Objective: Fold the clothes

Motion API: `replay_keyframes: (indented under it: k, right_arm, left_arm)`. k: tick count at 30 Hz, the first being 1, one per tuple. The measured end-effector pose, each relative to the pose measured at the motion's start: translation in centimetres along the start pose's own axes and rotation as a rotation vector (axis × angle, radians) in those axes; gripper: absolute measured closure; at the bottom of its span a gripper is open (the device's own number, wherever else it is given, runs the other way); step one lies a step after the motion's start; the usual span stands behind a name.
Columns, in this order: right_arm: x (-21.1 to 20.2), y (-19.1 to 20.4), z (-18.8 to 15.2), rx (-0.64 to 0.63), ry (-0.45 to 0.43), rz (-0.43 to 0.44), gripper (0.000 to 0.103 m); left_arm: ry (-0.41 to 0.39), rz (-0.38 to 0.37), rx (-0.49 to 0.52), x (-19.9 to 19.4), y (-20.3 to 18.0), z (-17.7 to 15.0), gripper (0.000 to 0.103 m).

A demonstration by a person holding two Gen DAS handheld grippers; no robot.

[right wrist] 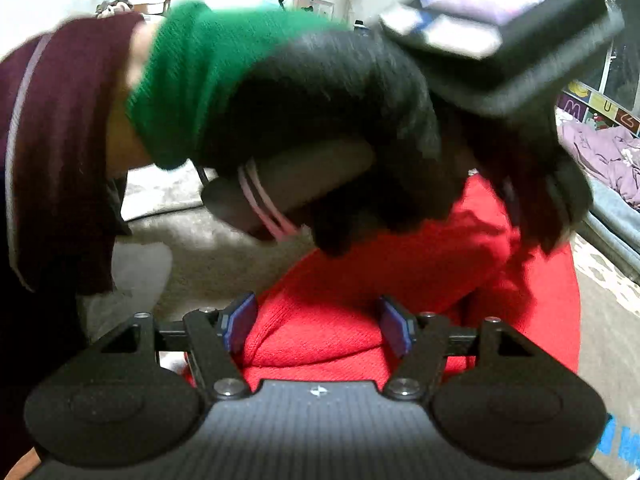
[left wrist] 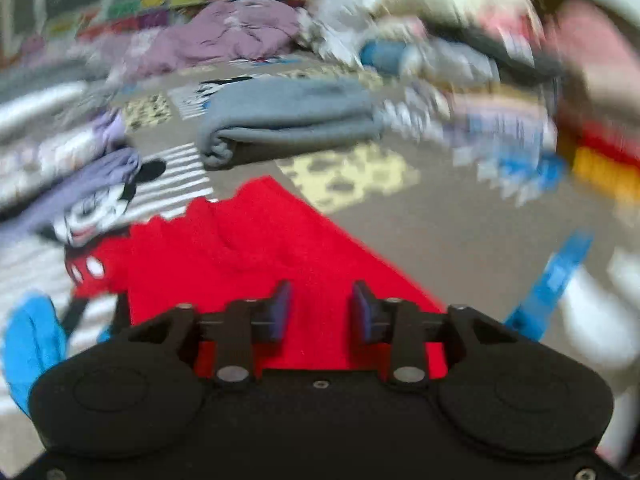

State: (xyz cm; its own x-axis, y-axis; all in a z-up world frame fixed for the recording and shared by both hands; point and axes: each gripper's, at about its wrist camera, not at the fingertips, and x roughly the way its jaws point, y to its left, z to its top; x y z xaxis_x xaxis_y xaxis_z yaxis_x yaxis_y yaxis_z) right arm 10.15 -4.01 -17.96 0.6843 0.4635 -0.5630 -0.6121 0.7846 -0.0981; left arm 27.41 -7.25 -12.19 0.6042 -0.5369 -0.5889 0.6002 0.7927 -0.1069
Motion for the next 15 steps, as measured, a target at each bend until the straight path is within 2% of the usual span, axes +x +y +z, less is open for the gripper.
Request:
replay_keyframes:
  k: [3,6,8,12,15]
  right_arm:
    - [-0.1,0.2,0.0,-0.005,-0.013,-0.013,0.036]
    - [0.1,0.3,0.0,-0.008,-0.012,-0.016,0.036]
    - [0.2,0.2,0.0,-0.004,-0.012,-0.013,0.036]
    - [0.7,0.2,0.1,0.000,-0.010,-0.013,0.036]
    - [0.5,0.2,-0.4,0.012,-0.012,-0.013,0.035]
  left_arm:
    - [-0.063,0.011,-0.066,-2.2,2.7,0.6,0.068]
    - [-0.075,0.000,-0.076,-3.1,4.8,0.2,0.068]
    - [-0.055,-0.007,-0.032,-2.9,4.9,-0.4,0.068]
    - [0.079,-0.002,0.027,1.1,4.3,-1.7,0.066]
    - [0.030,0.000,0.043,0.2,4.2,-0.6,0.065]
